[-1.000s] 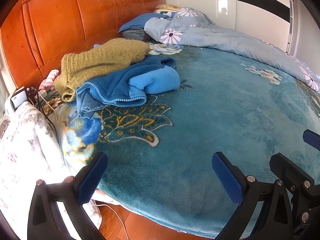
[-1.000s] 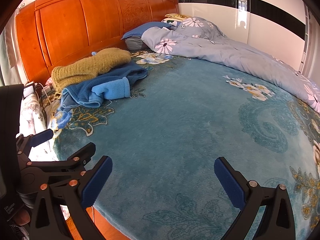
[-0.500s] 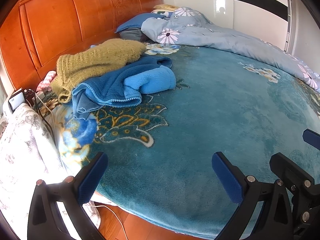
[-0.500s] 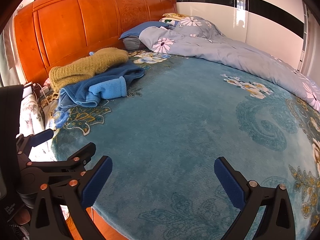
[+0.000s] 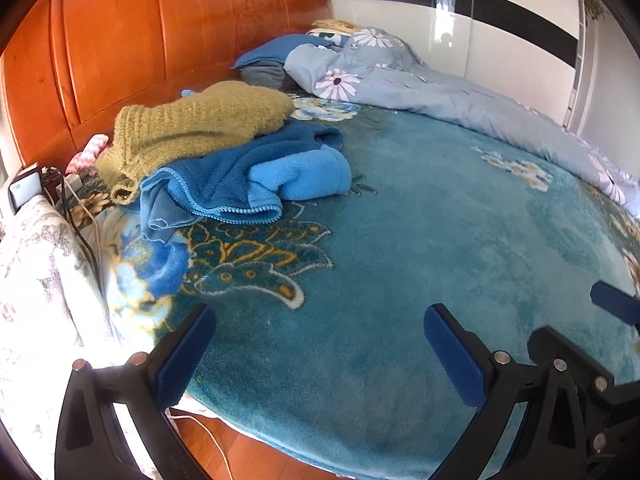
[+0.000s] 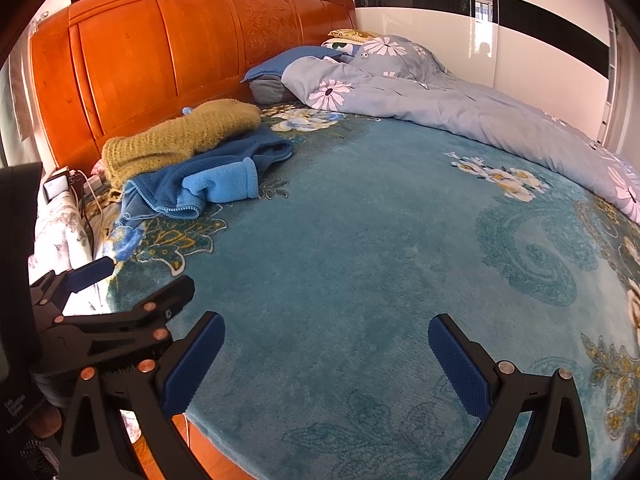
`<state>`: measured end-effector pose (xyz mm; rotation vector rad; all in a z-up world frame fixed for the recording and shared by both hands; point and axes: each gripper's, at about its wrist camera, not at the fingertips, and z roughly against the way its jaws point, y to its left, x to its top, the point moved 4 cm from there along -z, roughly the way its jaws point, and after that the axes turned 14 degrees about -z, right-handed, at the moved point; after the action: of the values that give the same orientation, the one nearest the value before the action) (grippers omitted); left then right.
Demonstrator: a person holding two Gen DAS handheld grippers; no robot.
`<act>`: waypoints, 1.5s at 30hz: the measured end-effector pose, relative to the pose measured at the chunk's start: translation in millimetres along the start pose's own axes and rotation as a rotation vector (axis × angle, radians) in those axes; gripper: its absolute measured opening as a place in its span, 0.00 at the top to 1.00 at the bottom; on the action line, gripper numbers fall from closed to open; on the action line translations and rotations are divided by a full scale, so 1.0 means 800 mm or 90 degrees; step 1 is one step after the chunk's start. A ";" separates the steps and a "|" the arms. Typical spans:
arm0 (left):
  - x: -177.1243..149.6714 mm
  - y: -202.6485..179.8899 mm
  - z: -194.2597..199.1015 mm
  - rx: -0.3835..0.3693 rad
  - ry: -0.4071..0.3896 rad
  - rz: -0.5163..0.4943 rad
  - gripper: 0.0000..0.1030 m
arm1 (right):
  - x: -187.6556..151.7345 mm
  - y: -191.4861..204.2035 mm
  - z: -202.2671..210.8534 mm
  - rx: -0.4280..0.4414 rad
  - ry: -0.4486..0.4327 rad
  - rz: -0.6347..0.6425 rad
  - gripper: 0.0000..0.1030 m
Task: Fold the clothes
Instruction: 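Reach the left gripper to the mustard sweater vest and grasp it, then lift the mustard vest with the left gripper and lay it on the open blanket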
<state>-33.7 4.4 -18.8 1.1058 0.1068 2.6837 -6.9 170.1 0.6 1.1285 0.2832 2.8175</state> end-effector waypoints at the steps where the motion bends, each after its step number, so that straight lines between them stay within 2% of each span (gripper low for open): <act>1: 0.001 0.003 0.000 0.006 -0.002 0.004 0.00 | -0.001 0.000 0.000 0.001 0.001 0.003 0.00; 10: 0.021 0.049 -0.011 0.034 -0.006 0.014 0.00 | -0.002 -0.017 -0.002 -0.012 0.002 -0.005 0.00; 14: 0.037 0.082 -0.019 0.019 -0.022 0.031 0.00 | -0.001 -0.028 -0.003 -0.019 0.002 -0.011 0.00; 23: 0.087 0.188 -0.038 0.107 -0.048 0.115 0.00 | -0.004 -0.042 -0.013 -0.033 0.016 -0.014 0.00; 26: 0.093 0.208 -0.057 0.112 -0.025 0.122 0.00 | -0.005 -0.045 -0.017 -0.035 0.021 -0.013 0.00; 30: 0.102 0.221 -0.070 0.106 -0.029 0.136 0.01 | -0.007 -0.048 -0.024 -0.039 0.031 -0.009 0.00; 32: 0.106 0.221 -0.075 0.094 -0.025 0.137 0.15 | -0.007 -0.049 -0.026 -0.040 0.035 -0.007 0.00; 35: 0.110 0.215 -0.081 0.082 -0.016 0.133 0.31 | -0.006 -0.049 -0.027 -0.037 0.038 -0.005 0.00; 37: 0.112 0.214 -0.083 0.080 -0.012 0.136 0.38 | -0.005 -0.050 -0.027 -0.037 0.038 -0.002 0.00; 41: 0.114 0.216 -0.082 0.074 -0.009 0.149 0.66 | -0.001 -0.056 -0.024 -0.039 0.038 0.000 0.00; 45: 0.121 0.221 -0.075 0.038 -0.023 0.173 0.78 | 0.004 -0.071 -0.019 -0.043 0.034 -0.015 0.00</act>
<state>-175.9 -141.8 32.4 1.2689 0.0327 2.9132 -18.3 223.7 -19.5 1.0316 0.2031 2.8169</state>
